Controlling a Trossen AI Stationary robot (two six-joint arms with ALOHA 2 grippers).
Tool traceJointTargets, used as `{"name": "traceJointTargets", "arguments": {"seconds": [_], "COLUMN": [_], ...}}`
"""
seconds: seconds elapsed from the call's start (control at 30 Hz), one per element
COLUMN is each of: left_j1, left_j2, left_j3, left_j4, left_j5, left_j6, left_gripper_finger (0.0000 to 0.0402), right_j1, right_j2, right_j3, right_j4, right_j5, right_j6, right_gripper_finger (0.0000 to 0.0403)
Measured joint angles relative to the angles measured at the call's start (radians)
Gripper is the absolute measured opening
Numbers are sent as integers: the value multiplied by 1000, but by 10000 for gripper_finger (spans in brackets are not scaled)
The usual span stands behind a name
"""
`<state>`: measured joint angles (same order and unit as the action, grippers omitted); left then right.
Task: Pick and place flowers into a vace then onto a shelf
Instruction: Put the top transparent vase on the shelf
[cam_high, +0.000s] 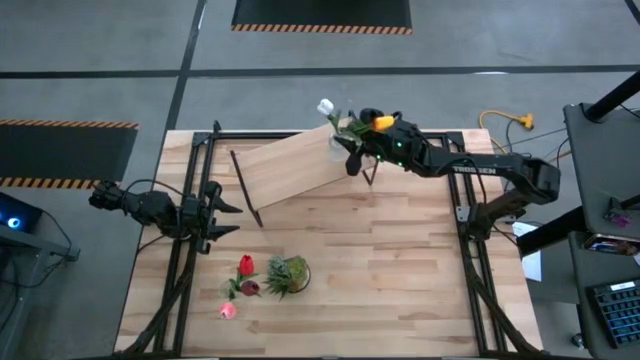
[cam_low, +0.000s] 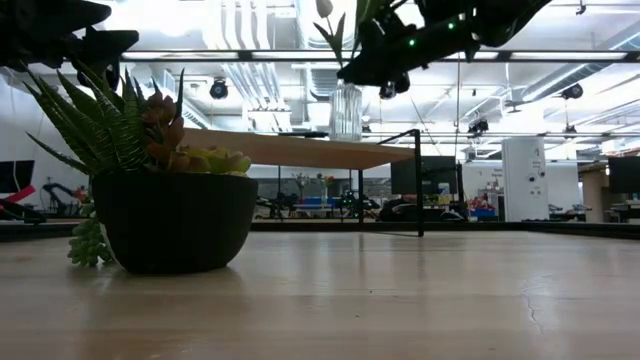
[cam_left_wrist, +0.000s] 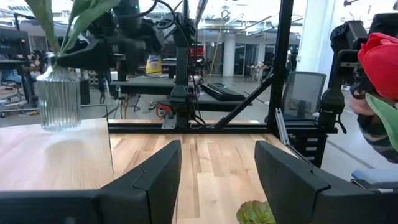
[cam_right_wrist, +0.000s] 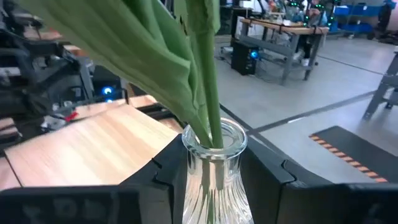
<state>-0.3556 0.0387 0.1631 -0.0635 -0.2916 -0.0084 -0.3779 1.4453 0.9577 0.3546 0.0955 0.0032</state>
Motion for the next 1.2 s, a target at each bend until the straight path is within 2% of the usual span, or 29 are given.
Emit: {"name": "traceJointTargets", "arguments": {"seconds": [0.53, 0.77, 1.2], "left_j1": [0, 0, 0], "left_j2": [0, 0, 0], "left_j3": [0, 0, 0], "left_j4": [0, 0, 0], "left_j5": [0, 0, 0], "left_j6": [-2, -2, -2], "left_gripper_finger": [189, 189, 189], "right_j1": [-55, -55, -55], "right_j2": [48, 48, 48], "right_j3": [8, 13, 7], "right_j4": [24, 25, 16], "right_j5": [-5, -23, -25], "right_j6": [16, 16, 23], "right_gripper_finger": [110, 132, 149]}}
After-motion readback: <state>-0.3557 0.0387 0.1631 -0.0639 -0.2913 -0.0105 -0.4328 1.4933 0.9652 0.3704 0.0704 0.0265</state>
